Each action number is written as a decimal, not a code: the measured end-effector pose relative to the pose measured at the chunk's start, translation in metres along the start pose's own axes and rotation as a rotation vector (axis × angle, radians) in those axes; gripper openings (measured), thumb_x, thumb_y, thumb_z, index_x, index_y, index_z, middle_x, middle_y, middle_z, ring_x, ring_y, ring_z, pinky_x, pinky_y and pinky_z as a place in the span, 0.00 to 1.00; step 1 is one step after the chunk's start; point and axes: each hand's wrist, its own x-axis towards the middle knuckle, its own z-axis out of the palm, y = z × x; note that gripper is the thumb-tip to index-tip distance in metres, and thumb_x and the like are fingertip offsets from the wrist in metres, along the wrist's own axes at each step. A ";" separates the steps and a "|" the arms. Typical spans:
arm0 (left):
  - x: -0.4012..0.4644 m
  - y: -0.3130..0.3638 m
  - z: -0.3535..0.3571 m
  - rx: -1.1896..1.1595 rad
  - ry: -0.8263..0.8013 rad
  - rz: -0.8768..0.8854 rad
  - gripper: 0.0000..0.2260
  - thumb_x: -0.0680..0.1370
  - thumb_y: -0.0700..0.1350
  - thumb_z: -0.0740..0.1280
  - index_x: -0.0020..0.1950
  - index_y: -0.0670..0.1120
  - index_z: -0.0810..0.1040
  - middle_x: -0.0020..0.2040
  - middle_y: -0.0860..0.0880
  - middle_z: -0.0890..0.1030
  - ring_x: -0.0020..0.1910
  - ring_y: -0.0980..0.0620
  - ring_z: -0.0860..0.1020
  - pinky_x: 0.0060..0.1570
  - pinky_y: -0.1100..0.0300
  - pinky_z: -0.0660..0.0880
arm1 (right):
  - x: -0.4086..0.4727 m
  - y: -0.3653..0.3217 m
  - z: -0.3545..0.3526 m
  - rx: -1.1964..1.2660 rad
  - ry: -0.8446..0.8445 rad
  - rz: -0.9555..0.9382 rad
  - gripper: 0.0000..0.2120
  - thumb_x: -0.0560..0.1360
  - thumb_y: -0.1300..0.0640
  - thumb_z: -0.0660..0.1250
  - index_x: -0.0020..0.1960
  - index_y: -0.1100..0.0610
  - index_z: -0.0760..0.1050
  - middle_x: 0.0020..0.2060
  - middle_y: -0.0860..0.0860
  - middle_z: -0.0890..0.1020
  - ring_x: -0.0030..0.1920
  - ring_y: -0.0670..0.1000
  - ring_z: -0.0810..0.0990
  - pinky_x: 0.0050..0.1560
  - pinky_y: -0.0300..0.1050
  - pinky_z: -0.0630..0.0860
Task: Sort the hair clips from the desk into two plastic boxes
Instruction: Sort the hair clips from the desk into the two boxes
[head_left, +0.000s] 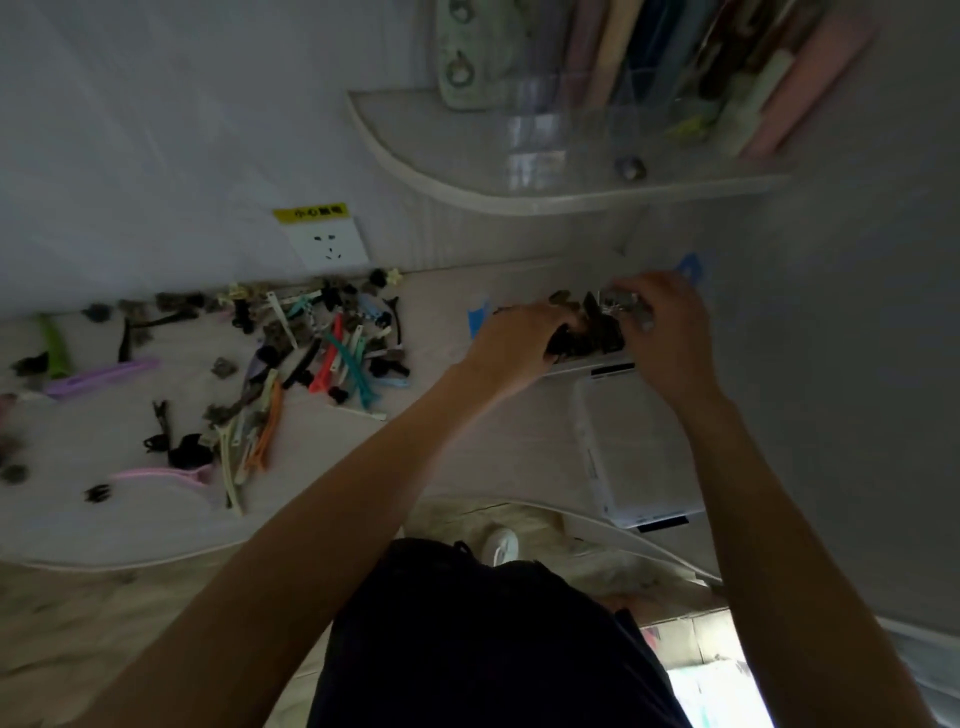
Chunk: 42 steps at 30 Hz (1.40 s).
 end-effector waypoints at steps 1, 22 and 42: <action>0.003 0.001 0.004 0.046 -0.021 -0.008 0.20 0.76 0.41 0.66 0.67 0.48 0.71 0.63 0.45 0.76 0.60 0.46 0.76 0.56 0.55 0.72 | 0.002 0.002 -0.001 -0.030 -0.037 -0.017 0.18 0.68 0.71 0.63 0.56 0.60 0.78 0.50 0.62 0.78 0.53 0.60 0.76 0.55 0.43 0.69; 0.003 -0.019 0.003 -0.185 0.128 -0.164 0.08 0.74 0.47 0.69 0.52 0.49 0.82 0.47 0.51 0.84 0.45 0.55 0.81 0.50 0.57 0.78 | 0.005 0.026 0.021 -0.162 -0.291 0.059 0.11 0.75 0.70 0.58 0.49 0.64 0.79 0.48 0.61 0.80 0.46 0.57 0.78 0.41 0.41 0.68; 0.003 -0.012 0.010 -0.028 0.095 -0.330 0.12 0.75 0.53 0.66 0.50 0.47 0.82 0.46 0.47 0.83 0.47 0.48 0.80 0.46 0.55 0.76 | 0.012 -0.004 0.039 -0.048 -0.364 -0.213 0.16 0.73 0.58 0.67 0.61 0.58 0.75 0.60 0.56 0.78 0.59 0.56 0.76 0.57 0.50 0.72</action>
